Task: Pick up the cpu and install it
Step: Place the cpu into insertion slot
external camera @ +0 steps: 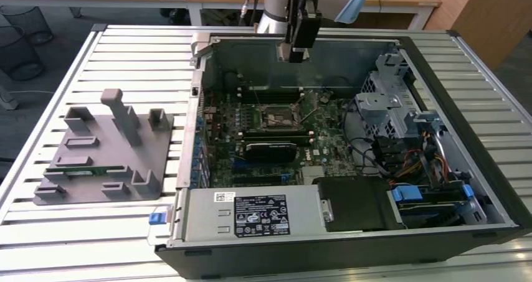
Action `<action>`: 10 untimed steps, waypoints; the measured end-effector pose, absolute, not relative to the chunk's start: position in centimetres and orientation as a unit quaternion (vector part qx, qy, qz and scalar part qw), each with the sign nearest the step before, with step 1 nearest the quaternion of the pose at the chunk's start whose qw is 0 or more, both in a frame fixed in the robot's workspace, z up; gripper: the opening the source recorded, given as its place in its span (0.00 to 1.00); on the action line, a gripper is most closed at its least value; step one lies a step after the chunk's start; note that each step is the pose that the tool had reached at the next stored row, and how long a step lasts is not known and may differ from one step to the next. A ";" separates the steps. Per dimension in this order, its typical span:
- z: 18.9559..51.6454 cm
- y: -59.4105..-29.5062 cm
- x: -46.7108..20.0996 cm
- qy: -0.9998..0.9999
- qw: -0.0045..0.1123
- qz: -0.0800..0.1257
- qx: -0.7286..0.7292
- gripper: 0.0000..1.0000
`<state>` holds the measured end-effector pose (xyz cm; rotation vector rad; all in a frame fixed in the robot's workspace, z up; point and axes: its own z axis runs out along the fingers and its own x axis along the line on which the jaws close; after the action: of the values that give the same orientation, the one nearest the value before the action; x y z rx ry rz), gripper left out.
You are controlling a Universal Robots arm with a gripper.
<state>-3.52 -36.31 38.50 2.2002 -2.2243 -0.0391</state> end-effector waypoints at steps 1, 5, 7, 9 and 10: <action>38.5 -36.3 -3.5 -0.711 0.006 -0.012 0.703 0.53; 38.3 -36.3 -3.5 -0.711 0.006 -0.012 0.703 0.53; 38.2 -36.3 -3.5 -0.711 0.006 -0.013 0.703 0.53; 38.1 -36.3 -3.5 -0.711 0.006 -0.013 0.703 0.53; 38.1 -36.3 -3.5 -0.711 0.006 -0.012 0.703 0.53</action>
<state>-3.52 -36.31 38.09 2.2002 -2.2242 -0.0391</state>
